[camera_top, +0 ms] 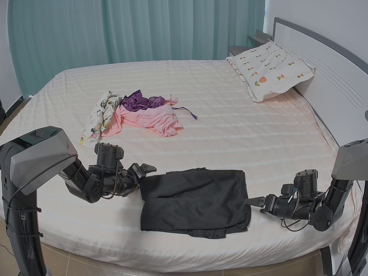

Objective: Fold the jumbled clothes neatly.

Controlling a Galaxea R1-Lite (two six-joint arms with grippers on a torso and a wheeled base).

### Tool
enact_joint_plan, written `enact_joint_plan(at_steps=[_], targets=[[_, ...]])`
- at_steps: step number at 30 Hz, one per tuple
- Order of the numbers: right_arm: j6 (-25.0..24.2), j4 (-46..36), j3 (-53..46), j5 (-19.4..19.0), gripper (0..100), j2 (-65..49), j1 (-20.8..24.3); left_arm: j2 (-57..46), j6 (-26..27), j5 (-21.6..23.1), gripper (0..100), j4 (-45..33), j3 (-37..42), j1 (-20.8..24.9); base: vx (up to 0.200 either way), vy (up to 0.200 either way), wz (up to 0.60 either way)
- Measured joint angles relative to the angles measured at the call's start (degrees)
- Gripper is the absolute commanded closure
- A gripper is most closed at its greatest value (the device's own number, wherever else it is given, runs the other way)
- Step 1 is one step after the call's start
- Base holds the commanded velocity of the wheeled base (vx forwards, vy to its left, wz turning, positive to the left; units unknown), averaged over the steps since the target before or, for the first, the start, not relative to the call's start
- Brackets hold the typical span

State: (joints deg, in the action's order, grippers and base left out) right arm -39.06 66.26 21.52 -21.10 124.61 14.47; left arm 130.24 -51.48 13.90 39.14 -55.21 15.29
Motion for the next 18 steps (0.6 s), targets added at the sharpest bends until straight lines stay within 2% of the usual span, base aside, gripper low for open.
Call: enact_joint_plan(at_steps=[18], targets=[[-0.87,1.43,-1.18,0.15,0,1.60,4.44,1.60,-0.33,-0.16,100,2.18,-1.16,-0.16,0.000,0.000,0.00]])
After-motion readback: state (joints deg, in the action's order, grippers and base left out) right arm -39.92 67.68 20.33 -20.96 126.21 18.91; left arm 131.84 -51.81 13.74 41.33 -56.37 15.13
